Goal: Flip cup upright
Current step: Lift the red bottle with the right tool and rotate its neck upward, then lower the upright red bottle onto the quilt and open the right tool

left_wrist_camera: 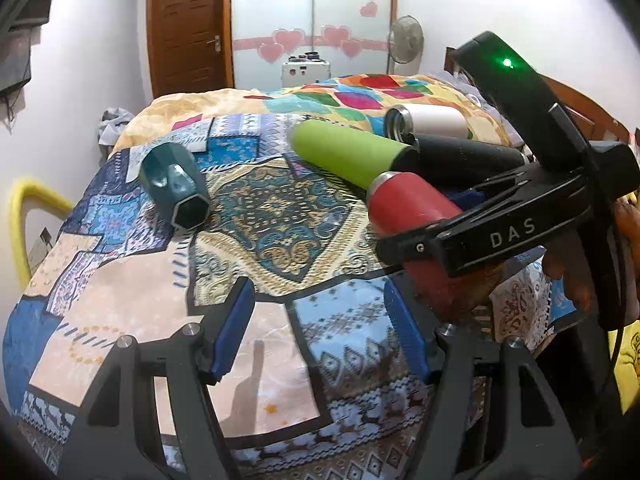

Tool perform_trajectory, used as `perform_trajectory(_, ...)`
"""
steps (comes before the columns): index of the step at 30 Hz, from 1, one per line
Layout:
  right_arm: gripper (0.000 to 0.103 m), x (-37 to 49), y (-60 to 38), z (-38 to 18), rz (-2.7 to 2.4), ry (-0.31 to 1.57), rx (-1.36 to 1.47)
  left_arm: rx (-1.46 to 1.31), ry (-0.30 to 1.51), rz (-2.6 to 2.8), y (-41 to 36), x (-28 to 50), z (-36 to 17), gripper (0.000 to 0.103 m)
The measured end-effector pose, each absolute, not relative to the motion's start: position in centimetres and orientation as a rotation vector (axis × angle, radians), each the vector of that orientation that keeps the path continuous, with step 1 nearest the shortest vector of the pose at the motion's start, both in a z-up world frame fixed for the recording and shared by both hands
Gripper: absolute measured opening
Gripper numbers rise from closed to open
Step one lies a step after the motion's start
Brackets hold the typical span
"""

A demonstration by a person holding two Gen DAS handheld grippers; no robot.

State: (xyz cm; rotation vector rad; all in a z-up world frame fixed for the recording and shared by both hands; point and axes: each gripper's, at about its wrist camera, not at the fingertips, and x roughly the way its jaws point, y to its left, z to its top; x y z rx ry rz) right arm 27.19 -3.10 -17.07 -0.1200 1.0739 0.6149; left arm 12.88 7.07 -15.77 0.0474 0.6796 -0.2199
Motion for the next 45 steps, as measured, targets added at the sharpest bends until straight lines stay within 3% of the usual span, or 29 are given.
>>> perform_trajectory(3, 0.064, 26.9, -3.2, -16.8, 0.631, 1.073, -0.107, 0.028, 0.678, -0.202, 7.9, 12.7, -15.8, 0.067)
perform_trajectory(6, 0.06, 26.5, -3.5, -16.6, 0.644, 1.067, -0.098, 0.015, 0.674, -0.186, 8.4, 12.7, -15.5, 0.067)
perform_trajectory(13, 0.06, 24.6, -4.8, -15.1, 0.64, 0.966, -0.101, -0.005, 0.636, -0.175, 8.2, 12.5, -13.7, 0.067)
perform_trajectory(18, 0.059, 23.0, -6.7, -12.8, 0.611, 0.825, -0.083, -0.023, 0.59, -0.167, 7.6, 12.4, -12.1, 0.081)
perform_trajectory(25, 0.059, 22.9, -7.6, -10.9, 0.588, 0.697, -0.061, -0.037, 0.521, -0.16, 6.6, 12.0, -10.2, 0.091)
perform_trajectory(30, 0.059, 23.7, -7.6, -10.9, 0.59, 0.678, -0.077, -0.042, 0.491, -0.164, 6.2, 11.7, -9.5, 0.097)
perform_trajectory(45, 0.059, 24.5, -5.5, -13.7, 0.659, 0.784, -0.17, -0.072, 0.499, -0.149, 6.7, 12.9, -10.2, 0.097)
